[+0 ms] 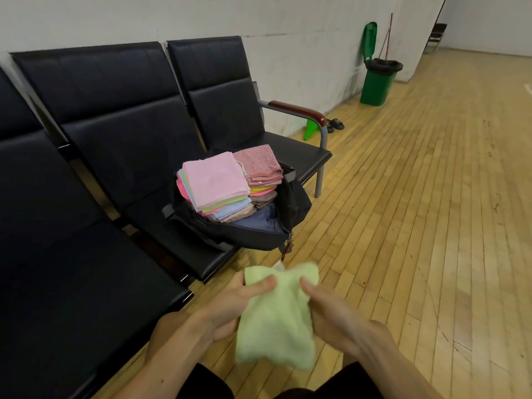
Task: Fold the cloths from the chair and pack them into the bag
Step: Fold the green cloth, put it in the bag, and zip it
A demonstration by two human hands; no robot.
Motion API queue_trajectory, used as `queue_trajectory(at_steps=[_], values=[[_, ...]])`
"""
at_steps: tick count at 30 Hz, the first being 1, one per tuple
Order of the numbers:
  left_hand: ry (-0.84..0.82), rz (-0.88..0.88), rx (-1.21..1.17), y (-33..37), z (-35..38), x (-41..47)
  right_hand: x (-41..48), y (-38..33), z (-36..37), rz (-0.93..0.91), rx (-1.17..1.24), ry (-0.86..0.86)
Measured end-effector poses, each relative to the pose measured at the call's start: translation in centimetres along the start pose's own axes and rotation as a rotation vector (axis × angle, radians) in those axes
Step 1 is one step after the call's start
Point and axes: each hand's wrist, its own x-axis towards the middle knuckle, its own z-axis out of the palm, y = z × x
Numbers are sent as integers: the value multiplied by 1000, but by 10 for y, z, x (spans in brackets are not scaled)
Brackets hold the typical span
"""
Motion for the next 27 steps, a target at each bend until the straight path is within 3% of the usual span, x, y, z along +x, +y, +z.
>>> queue_trajectory(at_steps=[2, 5, 9, 12, 17, 19, 21, 25, 27], values=[[96, -66, 155, -8, -9, 6, 5, 18, -7, 41, 0, -10], [114, -179, 338, -24, -22, 12, 13, 25, -12, 32, -57, 57], [-19, -255, 177, -17, -27, 14, 21, 12, -18, 92, -195, 4], [-104, -46, 240, 30, -10, 11, 19, -33, -13, -77, -343, -19], [-39, 684, 541, 142, 40, -37, -39, -140, 17, -711, -626, -48], [-86, 876, 591, 165, 56, -58, -60, -161, 23, -884, -654, -29], [-106, 973, 619, 170, 64, -65, -72, -169, 27, -999, -674, 0], [-120, 988, 608, 168, 66, -70, -87, -169, 28, -1060, -696, -89], [-101, 980, 564, 168, 68, -72, -90, -169, 27, -1110, -693, -43]])
